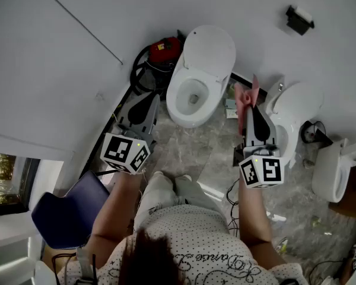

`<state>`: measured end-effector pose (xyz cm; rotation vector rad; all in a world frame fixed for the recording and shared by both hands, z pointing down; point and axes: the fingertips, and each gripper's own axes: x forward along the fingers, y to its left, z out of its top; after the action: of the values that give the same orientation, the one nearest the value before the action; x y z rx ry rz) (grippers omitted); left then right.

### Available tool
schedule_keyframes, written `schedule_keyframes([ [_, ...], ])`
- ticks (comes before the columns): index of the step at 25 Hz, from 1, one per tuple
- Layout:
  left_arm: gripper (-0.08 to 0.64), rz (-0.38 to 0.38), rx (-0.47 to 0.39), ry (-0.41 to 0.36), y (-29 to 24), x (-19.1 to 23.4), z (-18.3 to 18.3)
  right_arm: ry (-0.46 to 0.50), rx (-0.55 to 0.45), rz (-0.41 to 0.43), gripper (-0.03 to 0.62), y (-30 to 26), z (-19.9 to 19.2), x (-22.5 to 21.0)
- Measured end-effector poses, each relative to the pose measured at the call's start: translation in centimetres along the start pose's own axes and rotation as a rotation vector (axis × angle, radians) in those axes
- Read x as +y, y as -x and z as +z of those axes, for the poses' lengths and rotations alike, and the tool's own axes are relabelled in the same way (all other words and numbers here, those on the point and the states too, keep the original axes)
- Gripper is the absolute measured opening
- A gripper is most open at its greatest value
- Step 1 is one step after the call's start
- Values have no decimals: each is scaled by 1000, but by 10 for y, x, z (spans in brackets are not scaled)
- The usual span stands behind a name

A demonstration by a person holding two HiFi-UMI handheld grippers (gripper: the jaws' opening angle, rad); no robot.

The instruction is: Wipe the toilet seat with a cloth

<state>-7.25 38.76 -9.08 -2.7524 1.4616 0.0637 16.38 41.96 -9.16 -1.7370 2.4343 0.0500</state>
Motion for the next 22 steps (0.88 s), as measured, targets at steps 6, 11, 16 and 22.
schedule_keyframes([
  [6,5,-10,6,-2,0,-5,0,-37,-40,6,26,7,9,1],
  [11,5,-14,7,-3,-3,-8,-1,-47,-49,9,26,11,15,-1],
  [16,5,-13,2,-5,-8,-8,2,-54,-53,18,26,10,15,-4],
  [22,5,6,13,3,-18,12,-4,-69,-42,23,26,-9,6,-6],
])
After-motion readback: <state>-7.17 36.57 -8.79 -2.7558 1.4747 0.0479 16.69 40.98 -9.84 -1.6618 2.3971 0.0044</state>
